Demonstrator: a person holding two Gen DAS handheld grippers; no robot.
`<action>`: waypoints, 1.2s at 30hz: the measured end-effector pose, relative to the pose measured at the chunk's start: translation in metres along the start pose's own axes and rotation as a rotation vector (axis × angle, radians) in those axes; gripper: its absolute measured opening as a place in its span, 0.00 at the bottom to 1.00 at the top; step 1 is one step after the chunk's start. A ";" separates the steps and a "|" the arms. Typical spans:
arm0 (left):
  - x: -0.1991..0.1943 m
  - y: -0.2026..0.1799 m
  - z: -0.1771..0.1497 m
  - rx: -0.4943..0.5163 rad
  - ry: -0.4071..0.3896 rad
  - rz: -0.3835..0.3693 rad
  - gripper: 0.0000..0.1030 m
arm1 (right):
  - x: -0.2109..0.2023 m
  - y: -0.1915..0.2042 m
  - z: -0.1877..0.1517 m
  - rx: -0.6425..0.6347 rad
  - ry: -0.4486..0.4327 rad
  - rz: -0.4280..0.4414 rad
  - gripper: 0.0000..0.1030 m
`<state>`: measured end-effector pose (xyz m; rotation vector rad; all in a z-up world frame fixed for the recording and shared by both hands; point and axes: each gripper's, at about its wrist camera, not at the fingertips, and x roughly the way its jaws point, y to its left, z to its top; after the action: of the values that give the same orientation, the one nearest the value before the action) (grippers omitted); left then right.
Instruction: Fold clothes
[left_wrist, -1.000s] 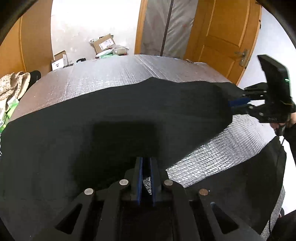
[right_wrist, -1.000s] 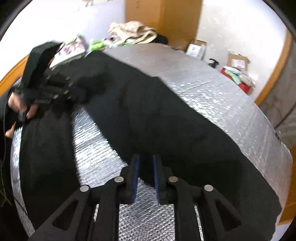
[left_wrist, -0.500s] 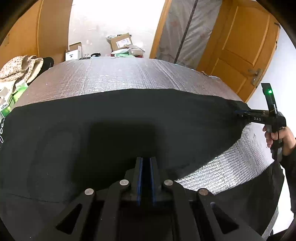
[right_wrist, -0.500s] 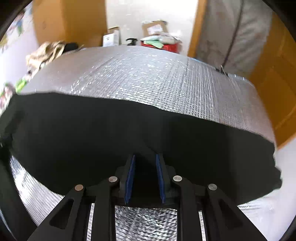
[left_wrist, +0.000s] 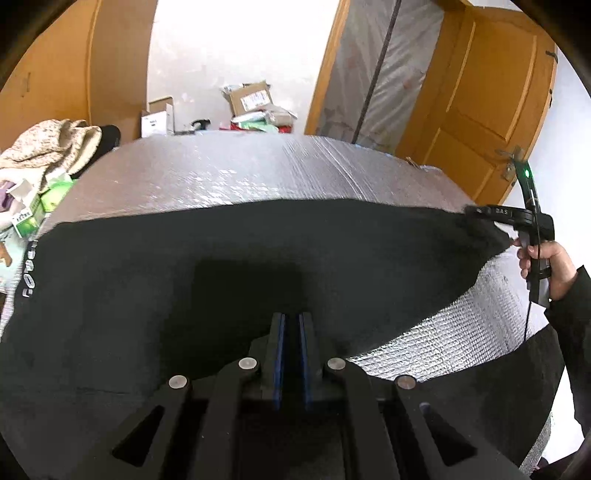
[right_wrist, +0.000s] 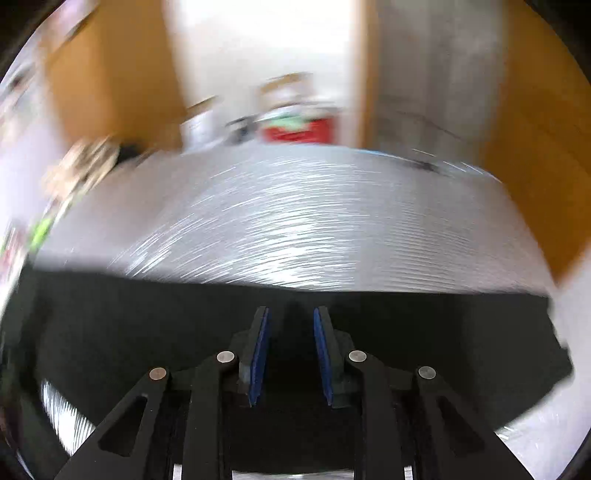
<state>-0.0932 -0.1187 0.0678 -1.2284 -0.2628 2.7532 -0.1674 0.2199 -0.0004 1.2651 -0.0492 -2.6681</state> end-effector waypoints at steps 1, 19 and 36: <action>-0.005 0.001 0.001 -0.007 -0.014 -0.002 0.07 | -0.003 -0.023 0.002 0.066 -0.002 -0.026 0.25; -0.056 -0.033 0.015 0.009 -0.216 -0.121 0.07 | -0.026 -0.123 -0.023 0.067 0.075 -0.196 0.25; -0.048 -0.006 0.002 -0.093 -0.179 -0.037 0.07 | -0.024 -0.146 -0.005 0.137 -0.001 -0.125 0.46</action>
<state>-0.0629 -0.1216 0.1051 -0.9846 -0.4300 2.8504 -0.1713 0.3674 -0.0008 1.3491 -0.1612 -2.8147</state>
